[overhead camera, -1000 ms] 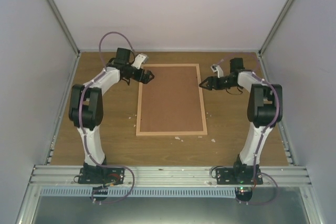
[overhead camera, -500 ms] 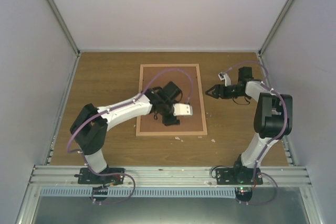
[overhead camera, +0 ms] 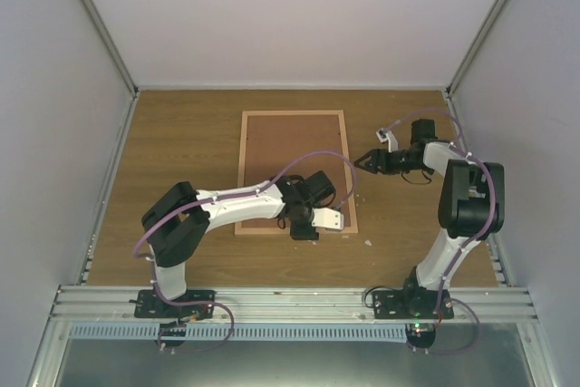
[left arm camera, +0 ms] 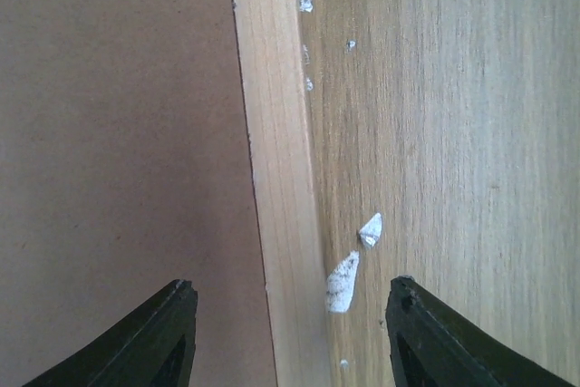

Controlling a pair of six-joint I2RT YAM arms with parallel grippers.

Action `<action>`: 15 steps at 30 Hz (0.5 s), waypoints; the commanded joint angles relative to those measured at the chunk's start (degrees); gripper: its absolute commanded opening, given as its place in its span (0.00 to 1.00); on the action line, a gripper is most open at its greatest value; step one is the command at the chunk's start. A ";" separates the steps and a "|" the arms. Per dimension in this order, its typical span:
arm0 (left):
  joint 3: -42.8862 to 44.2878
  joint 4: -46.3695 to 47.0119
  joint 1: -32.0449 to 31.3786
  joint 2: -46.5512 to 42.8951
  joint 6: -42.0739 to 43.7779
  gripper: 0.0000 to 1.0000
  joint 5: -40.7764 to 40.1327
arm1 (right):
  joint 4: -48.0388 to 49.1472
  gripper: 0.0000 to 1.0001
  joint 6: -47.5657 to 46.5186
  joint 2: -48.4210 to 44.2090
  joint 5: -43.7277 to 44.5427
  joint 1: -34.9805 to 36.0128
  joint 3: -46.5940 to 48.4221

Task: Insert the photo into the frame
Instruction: Turn over the photo frame at the center of the board.

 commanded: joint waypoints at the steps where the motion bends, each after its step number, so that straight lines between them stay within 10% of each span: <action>1: 0.82 3.28 -1.65 3.09 -2.73 0.59 -2.40 | 0.57 0.70 -1.30 0.84 -1.83 -0.67 -0.59; 15: 0.14 3.63 -3.46 6.55 -5.69 0.40 -7.81 | 1.53 0.70 -0.57 1.15 -2.21 -0.69 -1.52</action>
